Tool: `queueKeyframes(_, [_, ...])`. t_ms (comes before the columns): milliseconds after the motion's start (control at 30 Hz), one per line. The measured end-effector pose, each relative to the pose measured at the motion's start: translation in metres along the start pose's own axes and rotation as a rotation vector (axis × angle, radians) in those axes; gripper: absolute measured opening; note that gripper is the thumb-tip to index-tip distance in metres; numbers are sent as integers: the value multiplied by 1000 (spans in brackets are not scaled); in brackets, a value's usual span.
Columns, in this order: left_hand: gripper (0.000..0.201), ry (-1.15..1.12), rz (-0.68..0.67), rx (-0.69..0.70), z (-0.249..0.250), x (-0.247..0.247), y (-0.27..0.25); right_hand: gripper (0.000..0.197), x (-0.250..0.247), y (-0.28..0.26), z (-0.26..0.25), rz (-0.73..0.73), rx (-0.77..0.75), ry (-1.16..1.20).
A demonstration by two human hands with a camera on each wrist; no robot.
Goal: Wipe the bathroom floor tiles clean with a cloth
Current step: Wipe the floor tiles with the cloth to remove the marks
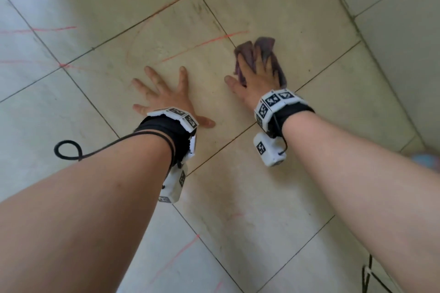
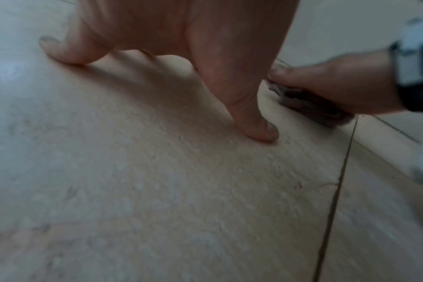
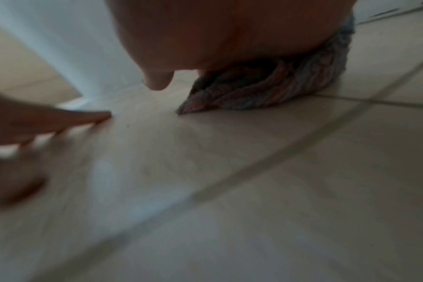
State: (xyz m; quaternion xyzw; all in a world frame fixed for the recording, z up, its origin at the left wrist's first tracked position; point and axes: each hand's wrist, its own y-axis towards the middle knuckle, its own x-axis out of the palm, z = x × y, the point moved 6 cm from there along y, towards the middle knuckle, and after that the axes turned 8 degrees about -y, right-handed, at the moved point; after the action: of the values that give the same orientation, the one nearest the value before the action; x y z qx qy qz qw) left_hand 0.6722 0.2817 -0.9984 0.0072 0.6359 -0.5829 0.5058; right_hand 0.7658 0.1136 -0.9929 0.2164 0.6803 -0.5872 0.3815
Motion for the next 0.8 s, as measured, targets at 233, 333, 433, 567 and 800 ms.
queueKeyframes(233, [143, 18, -1, -4, 1, 0, -2, 74, -24, 23, 64, 42, 207, -23])
queueKeyframes(333, [144, 16, 6, 0, 0, 1, 0, 77, -48, 43, 39, 62, 286, 56])
queueKeyframes(433, [145, 10, -1, 7, -1, 0, 1, 77, -44, 40, -9, 52, 110, 37])
queueKeyframes(567, [144, 15, 1, 15, 0, -1, 0, 72, 7, -15, -4, 21, -51, -66])
queueKeyframes(800, [144, 17, -9, 12, 0, -1, 0, 69, -22, 32, 30, 58, 144, -3])
